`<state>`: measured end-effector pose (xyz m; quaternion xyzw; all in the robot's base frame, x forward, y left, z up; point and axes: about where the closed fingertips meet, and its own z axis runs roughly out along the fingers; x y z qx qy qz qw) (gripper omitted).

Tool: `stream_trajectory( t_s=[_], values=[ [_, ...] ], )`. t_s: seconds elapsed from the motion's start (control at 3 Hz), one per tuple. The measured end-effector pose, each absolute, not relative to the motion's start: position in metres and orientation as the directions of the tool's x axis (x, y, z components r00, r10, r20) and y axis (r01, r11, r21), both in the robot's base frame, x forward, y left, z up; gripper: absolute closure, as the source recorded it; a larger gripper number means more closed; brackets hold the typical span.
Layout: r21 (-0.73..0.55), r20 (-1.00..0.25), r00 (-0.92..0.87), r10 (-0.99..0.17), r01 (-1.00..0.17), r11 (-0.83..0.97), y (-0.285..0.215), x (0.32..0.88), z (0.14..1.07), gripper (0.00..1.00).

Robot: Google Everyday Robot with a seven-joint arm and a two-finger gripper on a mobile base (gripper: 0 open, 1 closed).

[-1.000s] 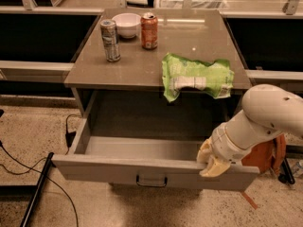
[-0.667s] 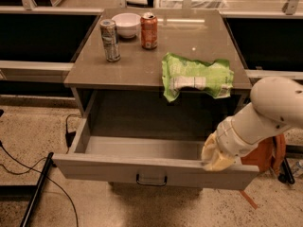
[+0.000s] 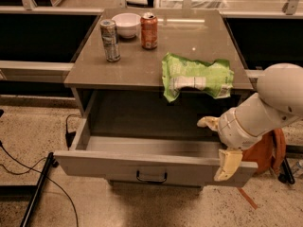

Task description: Open top drawer

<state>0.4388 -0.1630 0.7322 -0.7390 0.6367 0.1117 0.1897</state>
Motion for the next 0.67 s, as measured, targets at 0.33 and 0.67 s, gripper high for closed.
stream_trajectory(
  t_s=[0.33,0.67],
  values=[
    [-0.138,-0.407,0.164,-0.899,-0.983,-0.117,-0.1630,0.4388,0.7322,0.00],
    [-0.138,-0.407,0.164,-0.899,-0.983,-0.117,-0.1630,0.4388,0.7322,0.00]
  ],
)
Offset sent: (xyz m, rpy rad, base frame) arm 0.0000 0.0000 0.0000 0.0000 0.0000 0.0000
